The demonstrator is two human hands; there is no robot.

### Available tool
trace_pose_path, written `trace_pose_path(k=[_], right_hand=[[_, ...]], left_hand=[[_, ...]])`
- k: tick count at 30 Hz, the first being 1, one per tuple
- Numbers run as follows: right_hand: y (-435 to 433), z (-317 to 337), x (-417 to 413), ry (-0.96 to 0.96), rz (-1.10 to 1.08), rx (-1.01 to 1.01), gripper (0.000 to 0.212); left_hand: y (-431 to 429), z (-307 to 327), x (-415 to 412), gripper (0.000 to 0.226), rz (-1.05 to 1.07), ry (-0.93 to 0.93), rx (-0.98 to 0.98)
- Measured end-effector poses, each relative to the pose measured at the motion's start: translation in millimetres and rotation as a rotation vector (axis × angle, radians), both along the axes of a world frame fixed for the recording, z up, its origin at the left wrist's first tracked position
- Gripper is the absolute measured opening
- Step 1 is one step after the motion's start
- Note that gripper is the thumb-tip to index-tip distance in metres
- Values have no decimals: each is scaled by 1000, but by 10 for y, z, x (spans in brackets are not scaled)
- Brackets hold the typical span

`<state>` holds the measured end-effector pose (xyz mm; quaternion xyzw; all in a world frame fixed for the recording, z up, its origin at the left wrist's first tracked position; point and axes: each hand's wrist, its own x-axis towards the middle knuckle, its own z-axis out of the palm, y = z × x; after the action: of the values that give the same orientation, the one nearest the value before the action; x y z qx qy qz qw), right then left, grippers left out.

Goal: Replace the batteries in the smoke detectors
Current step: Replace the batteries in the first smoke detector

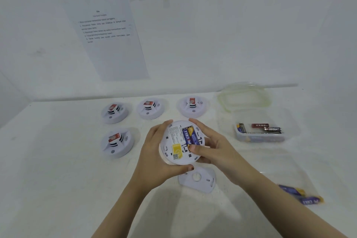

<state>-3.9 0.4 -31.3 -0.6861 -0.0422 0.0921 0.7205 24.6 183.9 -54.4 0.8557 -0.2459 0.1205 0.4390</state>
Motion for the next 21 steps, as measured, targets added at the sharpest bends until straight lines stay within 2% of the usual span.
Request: trace_pose_path(k=[3,5,7,9,11,13,17,21], right_hand=[[110,-109,-37,25,-24,-70,47],[129,-200,-86,5,-67,-216,45],[83,-291,-169,-60,-53,-488,54],[43,-394,-266,-166,43,-832,78],[35,-486,-320,-285,95,-1045,85],[54,-522,-345,-280,69,-1064,80],[73,-593,-341,-256,-92,-960,71],[108,-614,-307,-204,-315,-722,72]], left_hand=[[115,-98,-9,97,16,64,-66],[210,-146,-12,91,45,87,-119],[313,-188,-2,87,61,114,-134],[421,-260,30,85,56,166,-143],[513,-343,75,88,36,217,-112],[578,-419,101,93,13,261,-86],[653,-478,80,102,-18,368,-178],[689,-510,84,105,-83,448,-237]])
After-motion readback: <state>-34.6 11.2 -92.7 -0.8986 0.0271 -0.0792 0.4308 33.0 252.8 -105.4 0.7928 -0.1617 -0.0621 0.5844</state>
